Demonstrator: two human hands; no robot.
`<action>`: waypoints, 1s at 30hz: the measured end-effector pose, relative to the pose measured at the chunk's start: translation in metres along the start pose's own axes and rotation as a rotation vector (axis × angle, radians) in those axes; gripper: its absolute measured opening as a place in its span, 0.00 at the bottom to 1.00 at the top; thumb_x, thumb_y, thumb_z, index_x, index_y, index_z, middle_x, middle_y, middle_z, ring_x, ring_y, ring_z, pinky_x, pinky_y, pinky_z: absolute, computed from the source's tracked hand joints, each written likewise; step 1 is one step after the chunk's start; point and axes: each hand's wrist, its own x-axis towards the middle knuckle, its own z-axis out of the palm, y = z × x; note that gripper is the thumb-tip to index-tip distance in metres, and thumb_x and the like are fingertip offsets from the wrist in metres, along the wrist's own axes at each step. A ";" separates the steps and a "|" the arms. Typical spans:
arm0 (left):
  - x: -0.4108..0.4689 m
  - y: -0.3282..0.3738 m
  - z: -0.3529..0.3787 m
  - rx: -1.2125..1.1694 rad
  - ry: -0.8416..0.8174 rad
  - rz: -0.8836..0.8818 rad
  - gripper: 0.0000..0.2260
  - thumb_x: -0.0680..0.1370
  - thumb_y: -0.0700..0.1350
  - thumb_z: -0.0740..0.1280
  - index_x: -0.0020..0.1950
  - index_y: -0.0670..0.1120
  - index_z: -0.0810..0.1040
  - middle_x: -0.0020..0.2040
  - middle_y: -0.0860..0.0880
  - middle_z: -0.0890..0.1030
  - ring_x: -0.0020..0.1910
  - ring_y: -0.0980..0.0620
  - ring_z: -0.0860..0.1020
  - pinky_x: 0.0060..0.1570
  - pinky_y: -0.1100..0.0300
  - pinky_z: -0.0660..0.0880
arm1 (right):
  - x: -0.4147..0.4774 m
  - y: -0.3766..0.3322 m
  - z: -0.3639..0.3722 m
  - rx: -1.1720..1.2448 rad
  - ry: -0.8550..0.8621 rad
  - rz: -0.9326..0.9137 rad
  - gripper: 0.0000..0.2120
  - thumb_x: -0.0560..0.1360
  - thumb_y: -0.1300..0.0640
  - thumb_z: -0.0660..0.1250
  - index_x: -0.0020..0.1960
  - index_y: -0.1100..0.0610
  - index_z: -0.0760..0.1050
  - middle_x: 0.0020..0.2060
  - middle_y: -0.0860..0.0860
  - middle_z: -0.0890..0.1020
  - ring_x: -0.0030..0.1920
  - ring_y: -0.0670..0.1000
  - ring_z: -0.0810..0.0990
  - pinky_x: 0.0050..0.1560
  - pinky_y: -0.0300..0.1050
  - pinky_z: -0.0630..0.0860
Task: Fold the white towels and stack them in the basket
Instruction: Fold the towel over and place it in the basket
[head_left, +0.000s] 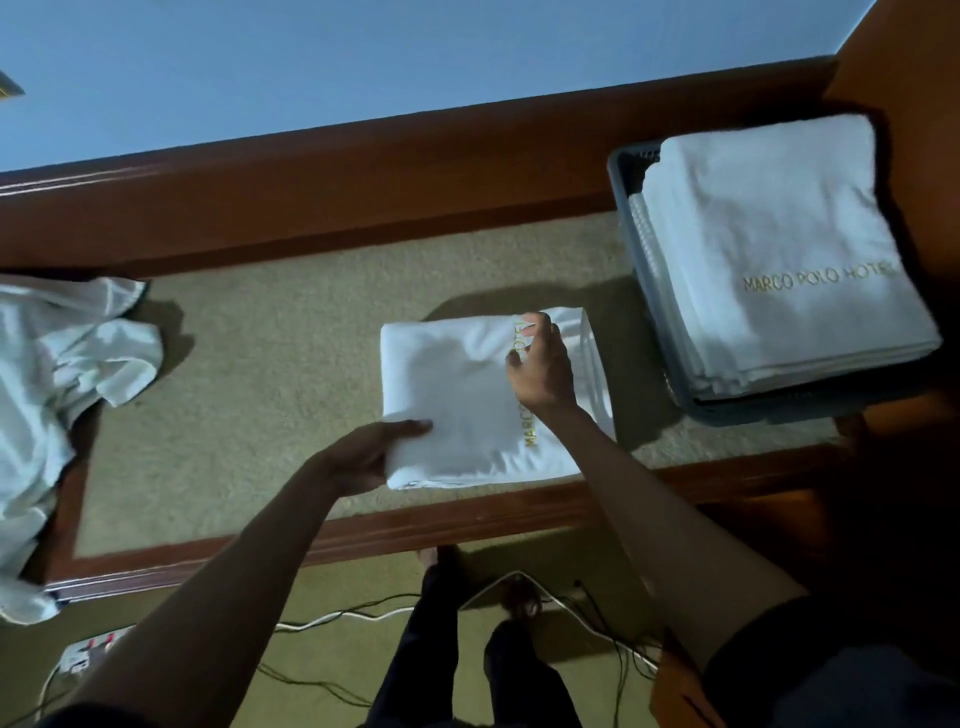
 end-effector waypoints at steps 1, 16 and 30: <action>0.001 0.001 0.002 -0.019 -0.056 -0.001 0.22 0.78 0.41 0.74 0.70 0.41 0.75 0.67 0.39 0.80 0.65 0.36 0.79 0.61 0.42 0.79 | 0.004 -0.002 0.002 0.015 -0.007 0.013 0.22 0.74 0.65 0.67 0.67 0.61 0.70 0.58 0.58 0.77 0.56 0.62 0.78 0.54 0.57 0.76; 0.045 0.213 -0.107 1.183 0.220 0.083 0.40 0.64 0.56 0.83 0.70 0.40 0.76 0.69 0.45 0.75 0.65 0.42 0.75 0.57 0.58 0.70 | 0.098 -0.085 0.090 0.093 0.014 0.025 0.20 0.72 0.63 0.67 0.64 0.59 0.73 0.56 0.55 0.80 0.55 0.56 0.80 0.58 0.56 0.77; 0.144 0.170 -0.104 1.311 0.652 0.853 0.29 0.84 0.54 0.51 0.83 0.44 0.58 0.82 0.43 0.61 0.82 0.43 0.55 0.79 0.41 0.47 | 0.168 -0.073 0.155 -0.162 -0.075 -0.335 0.20 0.83 0.56 0.56 0.73 0.59 0.73 0.72 0.55 0.75 0.73 0.53 0.71 0.76 0.43 0.61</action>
